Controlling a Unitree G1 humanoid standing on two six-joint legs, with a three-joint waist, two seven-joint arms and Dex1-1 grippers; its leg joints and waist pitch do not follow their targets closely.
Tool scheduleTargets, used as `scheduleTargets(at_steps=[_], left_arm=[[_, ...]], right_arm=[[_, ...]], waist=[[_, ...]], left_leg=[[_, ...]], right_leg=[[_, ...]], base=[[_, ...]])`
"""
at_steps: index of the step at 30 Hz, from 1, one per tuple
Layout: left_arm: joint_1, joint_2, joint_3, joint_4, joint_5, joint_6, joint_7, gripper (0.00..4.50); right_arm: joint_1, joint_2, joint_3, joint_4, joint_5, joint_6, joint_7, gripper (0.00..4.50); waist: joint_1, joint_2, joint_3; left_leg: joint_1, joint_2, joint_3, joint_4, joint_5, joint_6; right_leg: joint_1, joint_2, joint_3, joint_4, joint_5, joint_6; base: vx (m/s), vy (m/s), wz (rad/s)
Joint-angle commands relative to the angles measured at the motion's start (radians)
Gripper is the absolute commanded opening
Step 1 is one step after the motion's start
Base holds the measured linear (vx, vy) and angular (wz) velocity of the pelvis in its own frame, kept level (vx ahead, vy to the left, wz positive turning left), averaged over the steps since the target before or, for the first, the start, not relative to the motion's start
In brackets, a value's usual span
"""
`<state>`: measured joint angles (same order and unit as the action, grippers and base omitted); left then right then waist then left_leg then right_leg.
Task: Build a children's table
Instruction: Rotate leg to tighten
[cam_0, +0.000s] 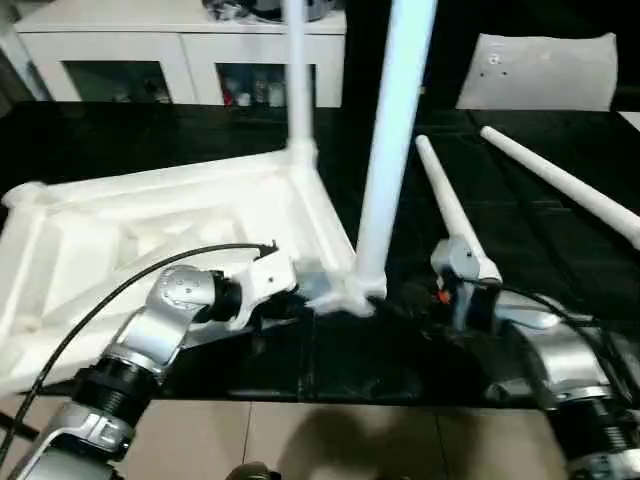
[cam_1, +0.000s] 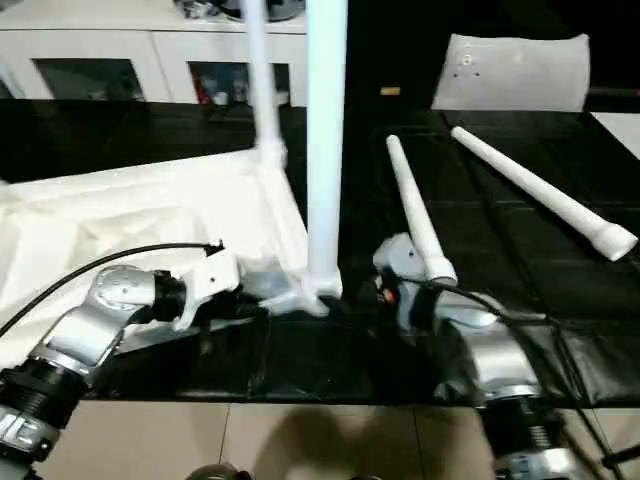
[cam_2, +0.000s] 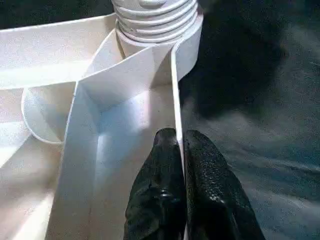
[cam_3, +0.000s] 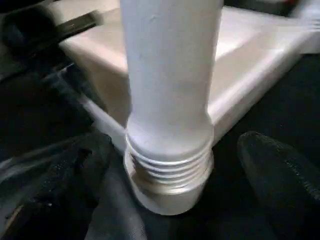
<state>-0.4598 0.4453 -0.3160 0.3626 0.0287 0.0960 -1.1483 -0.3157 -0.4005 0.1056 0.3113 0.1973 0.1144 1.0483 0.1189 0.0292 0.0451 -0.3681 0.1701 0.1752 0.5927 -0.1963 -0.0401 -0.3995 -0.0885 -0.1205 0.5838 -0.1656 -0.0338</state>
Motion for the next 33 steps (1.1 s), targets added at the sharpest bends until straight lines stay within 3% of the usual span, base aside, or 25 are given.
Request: scheduleTargets(at_steps=[1,9,11,16,17,23,31,33], left_arm=[[-0.031,0.018,-0.033,0.002,-0.002,-0.056,-0.062,0.00],[-0.048,0.055,-0.079,0.034,-0.015,-0.130,-0.207,0.00],[-0.052,0.061,-0.088,0.040,-0.010,-0.146,-0.225,0.00],[-0.061,0.070,-0.104,0.064,-0.002,-0.184,-0.261,0.00],[-0.064,0.071,-0.105,0.072,0.000,-0.193,-0.263,0.00],[-0.071,0.072,-0.106,0.095,0.004,-0.210,-0.264,0.00],[-0.054,0.061,-0.079,0.094,-0.022,-0.164,-0.228,0.00],[-0.042,0.051,-0.065,0.077,-0.026,-0.133,-0.190,0.00]], right_arm=[[-0.032,-0.024,0.034,-0.009,-0.013,-0.025,0.073,4.45],[-0.104,-0.048,0.119,0.049,-0.005,-0.018,0.246,4.45],[-0.110,-0.044,0.126,0.059,-0.003,-0.017,0.263,4.27],[-0.118,-0.043,0.147,0.073,0.010,0.003,0.317,3.90],[-0.116,-0.044,0.152,0.070,0.014,0.011,0.329,3.66],[-0.105,-0.044,0.157,0.061,0.022,0.022,0.338,3.22],[-0.068,-0.007,0.139,0.036,0.062,0.084,0.314,2.74],[-0.050,0.026,0.126,0.023,0.070,0.104,0.259,2.74]], waist=[[0.003,0.004,-0.063],[0.022,0.001,-0.067],[0.029,-0.004,-0.067],[0.032,-0.004,-0.065],[0.032,-0.005,-0.064],[0.034,-0.005,-0.063],[0.036,-0.005,-0.065],[0.037,-0.001,-0.065]], left_leg=[[0.013,0.070,-0.023,-0.073,-0.213,0.051],[0.015,0.075,-0.022,-0.070,-0.178,0.062],[0.014,0.075,-0.021,-0.069,-0.176,0.057],[0.014,0.075,-0.021,-0.071,-0.200,0.047],[0.013,0.075,-0.021,-0.070,-0.204,0.046],[0.014,0.075,-0.023,-0.072,-0.227,0.028],[0.012,0.077,-0.023,-0.071,-0.203,0.034],[0.012,0.077,-0.023,-0.072,-0.206,0.032]], right_leg=[[0.054,-0.082,0.065,-0.065,-0.246,-0.169],[0.052,-0.084,0.066,-0.053,-0.198,-0.201],[0.053,-0.085,0.067,-0.051,-0.197,-0.202],[0.053,-0.088,0.067,-0.056,-0.254,-0.184],[0.051,-0.087,0.068,-0.058,-0.267,-0.178],[0.050,-0.090,0.068,-0.062,-0.326,-0.157],[0.050,-0.088,0.069,-0.056,-0.285,-0.167],[0.049,-0.089,0.069,-0.056,-0.291,-0.168]], base=[[0.000,0.000,0.00],[0.000,0.000,0.00],[0.000,0.000,0.00],[0.000,0.000,0.00],[0.000,0.000,0.00],[0.000,0.000,0.00],[0.000,0.000,0.00],[0.000,0.000,0.00]])
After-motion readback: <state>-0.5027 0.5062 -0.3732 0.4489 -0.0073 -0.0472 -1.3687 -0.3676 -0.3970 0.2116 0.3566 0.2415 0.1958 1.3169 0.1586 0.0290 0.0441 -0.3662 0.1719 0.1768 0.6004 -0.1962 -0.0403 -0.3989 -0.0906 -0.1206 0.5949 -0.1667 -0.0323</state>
